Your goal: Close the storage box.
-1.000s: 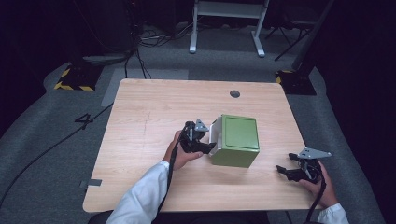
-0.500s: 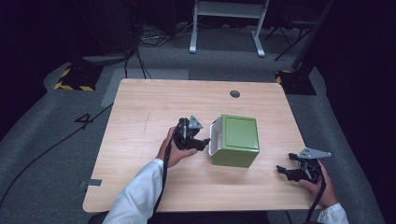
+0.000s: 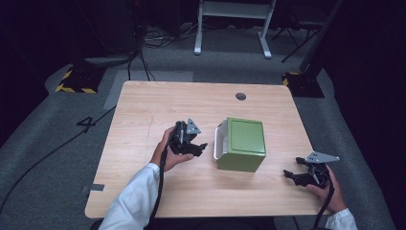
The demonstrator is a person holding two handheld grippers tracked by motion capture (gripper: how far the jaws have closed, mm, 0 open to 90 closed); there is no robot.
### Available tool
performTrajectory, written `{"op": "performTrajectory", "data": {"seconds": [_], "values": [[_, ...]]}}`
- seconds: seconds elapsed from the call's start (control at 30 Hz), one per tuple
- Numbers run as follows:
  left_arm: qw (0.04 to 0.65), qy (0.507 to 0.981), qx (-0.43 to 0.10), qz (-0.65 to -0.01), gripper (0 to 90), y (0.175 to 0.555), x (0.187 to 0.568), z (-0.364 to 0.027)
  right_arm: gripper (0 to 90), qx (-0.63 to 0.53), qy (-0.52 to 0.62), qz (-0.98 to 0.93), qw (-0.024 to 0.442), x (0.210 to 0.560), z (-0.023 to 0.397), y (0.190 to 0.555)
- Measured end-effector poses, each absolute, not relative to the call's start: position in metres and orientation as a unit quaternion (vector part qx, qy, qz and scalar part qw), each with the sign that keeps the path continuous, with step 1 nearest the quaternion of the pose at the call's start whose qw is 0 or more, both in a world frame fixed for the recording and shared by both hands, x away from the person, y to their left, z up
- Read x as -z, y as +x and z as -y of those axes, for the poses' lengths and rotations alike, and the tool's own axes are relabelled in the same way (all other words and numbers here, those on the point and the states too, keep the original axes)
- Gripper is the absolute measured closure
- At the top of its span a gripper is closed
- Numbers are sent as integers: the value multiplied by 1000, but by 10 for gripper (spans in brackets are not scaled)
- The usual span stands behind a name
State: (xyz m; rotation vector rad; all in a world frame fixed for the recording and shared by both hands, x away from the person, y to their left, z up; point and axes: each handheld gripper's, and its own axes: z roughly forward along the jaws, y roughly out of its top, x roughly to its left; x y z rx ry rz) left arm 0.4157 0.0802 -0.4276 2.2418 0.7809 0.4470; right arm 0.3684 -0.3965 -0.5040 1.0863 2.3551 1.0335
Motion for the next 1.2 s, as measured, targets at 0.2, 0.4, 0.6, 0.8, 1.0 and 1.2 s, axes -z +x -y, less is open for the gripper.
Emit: {"op": "performTrajectory", "data": {"seconds": [0.2,0.4,0.6,0.8,1.0,1.2], "values": [[347,869,-182,-301,244,411,426,-90,156,-364,383,-831,174,504,397,368],[339,871,-191,-300,214,404,426,-103,155,-364,383,-831,174,504,397,368],[328,872,-203,-302,174,398,430,-119,155,-365,383,-831,174,504,397,368],[311,873,-222,-302,166,392,438,-138,155,-364,383,-831,174,504,397,368],[294,873,-235,-309,167,384,443,-156,155,-364,383,-831,174,504,397,368],[279,873,-242,-317,170,376,449,-174,155,-364,384,-831,174,504,397,368]]}}
